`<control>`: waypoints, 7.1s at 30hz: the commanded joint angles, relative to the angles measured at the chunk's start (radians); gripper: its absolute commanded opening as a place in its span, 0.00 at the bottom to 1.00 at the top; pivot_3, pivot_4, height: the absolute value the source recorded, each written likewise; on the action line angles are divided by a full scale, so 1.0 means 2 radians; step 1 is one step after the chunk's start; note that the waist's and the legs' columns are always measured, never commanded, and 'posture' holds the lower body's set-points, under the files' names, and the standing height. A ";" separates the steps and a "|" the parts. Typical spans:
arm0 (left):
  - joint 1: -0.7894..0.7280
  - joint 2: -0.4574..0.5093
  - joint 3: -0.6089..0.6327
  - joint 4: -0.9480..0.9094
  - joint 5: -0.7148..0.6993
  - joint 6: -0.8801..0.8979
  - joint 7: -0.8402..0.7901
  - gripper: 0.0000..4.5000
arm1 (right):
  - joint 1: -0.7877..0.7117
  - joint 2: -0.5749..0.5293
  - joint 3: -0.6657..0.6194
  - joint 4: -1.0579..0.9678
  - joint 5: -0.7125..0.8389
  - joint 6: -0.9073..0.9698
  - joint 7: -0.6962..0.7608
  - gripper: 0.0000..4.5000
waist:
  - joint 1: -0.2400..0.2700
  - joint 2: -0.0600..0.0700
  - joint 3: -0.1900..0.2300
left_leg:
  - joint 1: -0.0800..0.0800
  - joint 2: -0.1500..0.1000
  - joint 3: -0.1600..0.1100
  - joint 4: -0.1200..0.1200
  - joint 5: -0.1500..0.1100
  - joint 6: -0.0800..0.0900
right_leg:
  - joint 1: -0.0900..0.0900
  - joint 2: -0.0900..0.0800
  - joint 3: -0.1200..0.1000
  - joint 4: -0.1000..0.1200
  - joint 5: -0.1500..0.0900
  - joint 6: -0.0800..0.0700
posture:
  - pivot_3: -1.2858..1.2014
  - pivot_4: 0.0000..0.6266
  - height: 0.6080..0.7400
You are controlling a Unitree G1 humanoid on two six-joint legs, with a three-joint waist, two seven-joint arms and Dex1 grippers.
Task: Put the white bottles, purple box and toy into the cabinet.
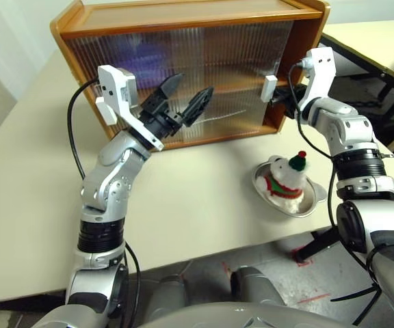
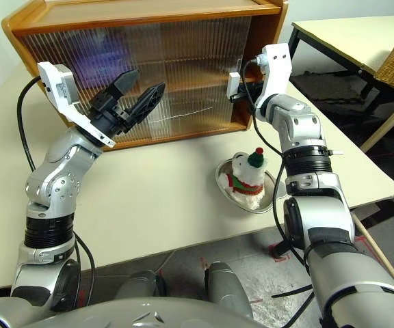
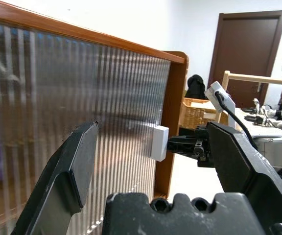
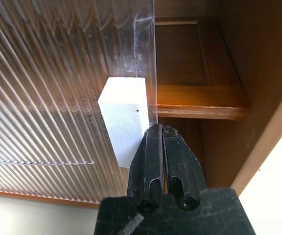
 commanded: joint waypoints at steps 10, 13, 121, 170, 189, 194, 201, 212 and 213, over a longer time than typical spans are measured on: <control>0.008 -0.001 0.002 -0.008 0.002 -0.002 0.003 1.00 | -0.011 0.061 0.034 -0.069 0.008 0.037 0.010 0.01 | 0.009 0.000 0.000 | 0.002 0.001 -0.002 0.000 -0.001 -0.001 | -0.001 0.006 0.003 0.001 0.001 -0.002 | 0.56 0.00 1.00; 0.008 -0.001 0.002 -0.009 0.002 -0.003 0.003 1.00 | -0.013 0.070 0.039 -0.067 0.008 0.037 0.010 0.01 | 0.012 0.000 0.000 | 0.002 0.001 -0.002 0.000 -0.001 -0.001 | -0.001 0.005 0.004 0.000 0.001 -0.001 | 0.56 0.00 1.00; -0.009 -0.018 -0.007 0.027 0.003 -0.018 -0.015 1.00 | 0.593 -0.039 -0.082 -0.422 0.191 -0.091 0.136 0.99 | 0.012 -0.005 0.001 | 0.001 0.000 -0.001 0.000 -0.003 -0.005 | 0.000 0.005 0.005 -0.003 -0.002 -0.002 | 0.53 0.00 1.00; -0.005 -0.024 -0.010 0.031 0.008 -0.026 -0.015 1.00 | 0.162 -0.093 -0.061 -0.249 0.222 -0.047 0.113 0.02 | 0.011 -0.006 0.000 | 0.001 -0.001 -0.001 0.001 -0.002 -0.003 | 0.000 0.005 0.005 -0.003 0.000 0.000 | 0.52 0.00 1.00; 0.007 -0.018 -0.005 0.012 0.007 -0.023 0.005 1.00 | -0.007 -0.036 -0.019 0.059 0.094 -0.188 0.147 0.02 | 0.013 -0.005 0.000 | 0.002 0.000 -0.001 0.001 -0.002 -0.003 | 0.000 0.005 0.005 -0.002 0.001 0.000 | 0.55 0.00 1.00; 0.011 -0.018 -0.006 0.005 0.006 -0.023 0.011 1.00 | -0.059 -0.013 -0.017 0.164 0.067 -0.240 0.143 0.02 | 0.012 -0.005 0.000 | 0.002 0.000 -0.001 0.001 -0.002 -0.003 | 0.000 0.005 0.005 -0.002 0.002 -0.001 | 0.55 0.00 1.00; 0.015 -0.014 -0.004 -0.006 0.004 -0.019 0.019 1.00 | -0.117 -0.003 0.010 0.276 0.001 -0.272 0.112 0.02 | 0.012 -0.005 0.000 | 0.002 0.001 -0.001 0.001 -0.002 -0.003 | 0.000 0.004 0.005 -0.002 0.002 -0.002 | 0.56 0.00 1.00; 0.023 -0.012 -0.002 -0.015 0.005 -0.019 0.029 1.00 | -0.181 0.004 0.000 0.359 -0.035 -0.275 0.071 0.02 | 0.014 -0.005 0.000 | 0.003 0.001 -0.001 0.001 -0.002 -0.003 | 0.000 0.005 0.005 -0.001 0.002 -0.002 | 0.57 0.00 1.00; 0.023 -0.012 -0.002 -0.016 0.005 -0.019 0.029 1.00 | -0.185 0.004 -0.001 0.363 -0.036 -0.273 0.068 0.02 | 0.013 -0.005 0.000 | 0.003 0.001 -0.001 0.001 -0.002 -0.003 | 0.000 0.005 0.005 -0.001 0.002 -0.002 | 0.57 0.00 1.00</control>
